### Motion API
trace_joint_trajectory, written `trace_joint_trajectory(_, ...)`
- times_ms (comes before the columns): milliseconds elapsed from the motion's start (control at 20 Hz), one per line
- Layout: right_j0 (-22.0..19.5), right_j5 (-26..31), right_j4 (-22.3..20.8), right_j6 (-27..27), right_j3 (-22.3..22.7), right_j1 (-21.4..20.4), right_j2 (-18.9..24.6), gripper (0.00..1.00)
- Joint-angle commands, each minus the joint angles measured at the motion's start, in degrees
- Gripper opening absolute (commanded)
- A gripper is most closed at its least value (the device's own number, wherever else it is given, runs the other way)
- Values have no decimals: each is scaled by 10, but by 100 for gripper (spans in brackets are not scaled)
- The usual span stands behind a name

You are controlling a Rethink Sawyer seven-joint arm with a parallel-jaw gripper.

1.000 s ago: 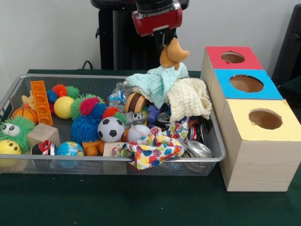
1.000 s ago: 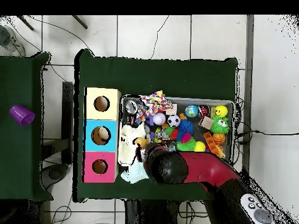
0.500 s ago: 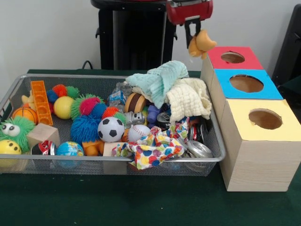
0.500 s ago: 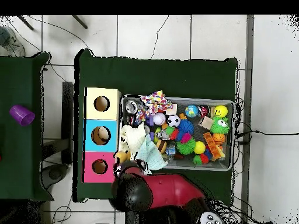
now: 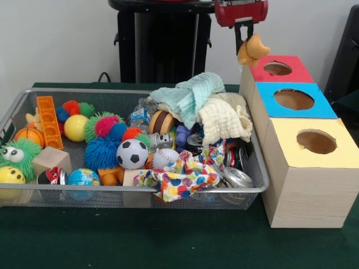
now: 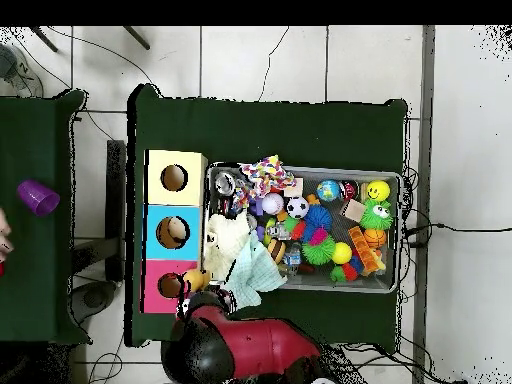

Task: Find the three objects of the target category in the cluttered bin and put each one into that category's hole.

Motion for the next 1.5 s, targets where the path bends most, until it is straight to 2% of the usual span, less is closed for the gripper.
trace_joint_trajectory(50,16,-63,27,142,1,57,-51,0)
trace_joint_trajectory(300,46,-116,27,148,-6,103,-76,0)
trace_joint_trajectory(450,84,-157,44,166,-6,128,-96,0)
trace_joint_trajectory(600,109,-173,66,175,-7,137,-100,0)
trace_joint_trajectory(850,154,-172,116,185,-2,123,-100,0)
trace_joint_trajectory(1050,170,-161,146,186,4,104,-92,0)
trace_joint_trajectory(1350,165,-123,163,174,17,63,-83,0)
trace_joint_trajectory(1500,160,-87,170,165,28,24,-82,0)
